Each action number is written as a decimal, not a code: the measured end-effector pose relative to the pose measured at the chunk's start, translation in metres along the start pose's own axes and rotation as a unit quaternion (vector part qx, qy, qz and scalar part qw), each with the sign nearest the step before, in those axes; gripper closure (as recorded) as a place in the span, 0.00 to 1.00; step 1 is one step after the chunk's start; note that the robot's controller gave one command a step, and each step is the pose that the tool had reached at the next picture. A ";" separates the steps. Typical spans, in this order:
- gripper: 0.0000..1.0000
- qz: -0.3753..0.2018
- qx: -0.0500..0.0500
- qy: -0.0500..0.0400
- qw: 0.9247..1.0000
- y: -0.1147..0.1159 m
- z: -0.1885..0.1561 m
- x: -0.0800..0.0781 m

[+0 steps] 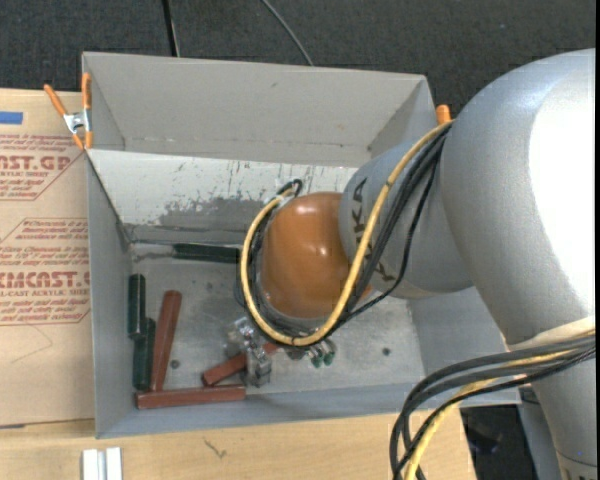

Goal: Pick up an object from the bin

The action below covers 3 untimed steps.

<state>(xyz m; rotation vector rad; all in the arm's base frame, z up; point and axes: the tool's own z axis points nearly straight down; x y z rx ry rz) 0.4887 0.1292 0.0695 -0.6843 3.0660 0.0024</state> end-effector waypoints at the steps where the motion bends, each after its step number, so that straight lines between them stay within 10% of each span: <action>1: 1.00 -0.001 0.000 0.000 1.000 -0.029 -0.084 0.002; 3: 1.00 -0.004 0.000 0.003 1.000 -0.032 -0.119 0.000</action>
Offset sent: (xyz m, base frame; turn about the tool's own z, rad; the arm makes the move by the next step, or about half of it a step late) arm 0.0000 0.0000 0.0000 0.0000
